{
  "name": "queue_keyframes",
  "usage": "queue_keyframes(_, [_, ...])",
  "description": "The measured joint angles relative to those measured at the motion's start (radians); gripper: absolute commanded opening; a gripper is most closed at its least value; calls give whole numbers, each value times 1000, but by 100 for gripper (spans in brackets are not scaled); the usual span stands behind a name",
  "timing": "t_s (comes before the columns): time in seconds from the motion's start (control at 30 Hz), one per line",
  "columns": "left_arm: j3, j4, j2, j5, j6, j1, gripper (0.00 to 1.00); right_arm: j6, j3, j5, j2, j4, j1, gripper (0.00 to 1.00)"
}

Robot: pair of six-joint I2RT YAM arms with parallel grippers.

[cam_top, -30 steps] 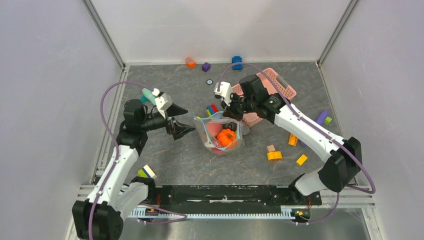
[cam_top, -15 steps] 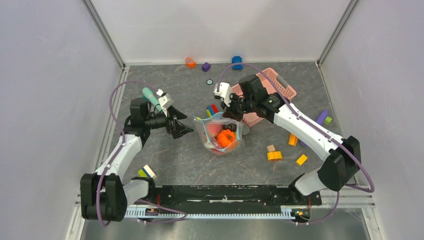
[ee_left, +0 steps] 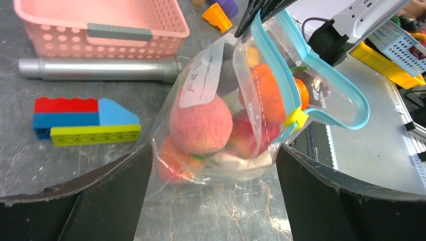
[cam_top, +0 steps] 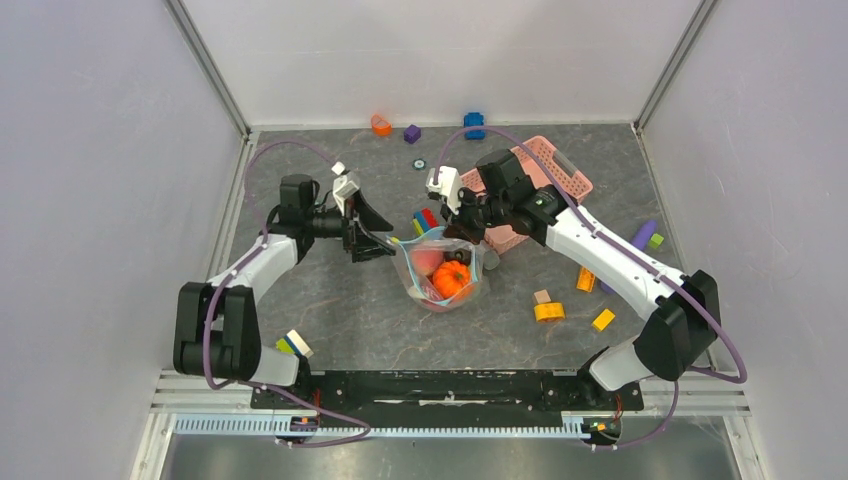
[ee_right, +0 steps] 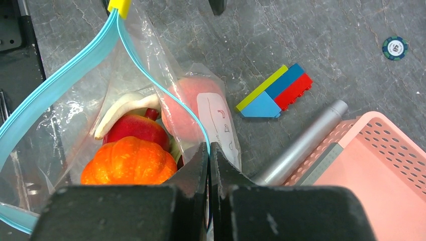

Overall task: Place the food in the zip-top bag and seal the zipper
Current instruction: Zip the zipper food storage bag at the center of the board.

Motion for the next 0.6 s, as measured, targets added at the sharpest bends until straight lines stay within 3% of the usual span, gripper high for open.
queue_keyframes(0.07, [16,2,20,2,0,-28,89,2,0,-3,0,0,0,4])
queue_keyframes(0.2, [27,5,28,5,1,-85,60,6,0,-11,0,-4,0,4])
queue_keyframes(0.47, [29,3,26,12,2,-99,33,13,0,-11,0,-8,-2,6])
queue_keyframes(0.57, [29,-11,13,13,2,-106,3,16,0,-11,0,-12,-2,8])
queue_keyframes(0.6, [29,-19,3,13,2,-113,2,18,0,-10,0,-13,-2,11])
